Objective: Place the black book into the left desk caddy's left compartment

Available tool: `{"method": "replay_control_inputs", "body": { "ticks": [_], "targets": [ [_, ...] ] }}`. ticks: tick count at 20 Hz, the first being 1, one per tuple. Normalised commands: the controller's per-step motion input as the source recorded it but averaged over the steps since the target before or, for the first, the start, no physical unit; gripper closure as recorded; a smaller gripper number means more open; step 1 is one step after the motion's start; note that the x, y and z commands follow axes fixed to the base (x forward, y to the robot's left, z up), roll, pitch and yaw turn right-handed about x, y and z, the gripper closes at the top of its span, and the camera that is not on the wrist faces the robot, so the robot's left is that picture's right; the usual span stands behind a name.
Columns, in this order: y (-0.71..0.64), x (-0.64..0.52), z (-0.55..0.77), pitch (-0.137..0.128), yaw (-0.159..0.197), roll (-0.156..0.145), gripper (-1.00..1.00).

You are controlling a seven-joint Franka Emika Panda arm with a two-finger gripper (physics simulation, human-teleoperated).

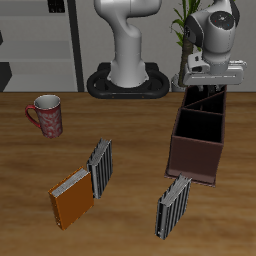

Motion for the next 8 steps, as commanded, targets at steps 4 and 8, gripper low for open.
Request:
{"method": "replay_control_inputs", "body": {
  "ticks": [4,8],
  "targets": [
    [-0.07,-0.02,0.07,0.007,-0.021,-0.002,-1.00],
    [-0.10,-0.05,0.13,-0.021,-0.017,0.001,-1.00]
  ]
}}
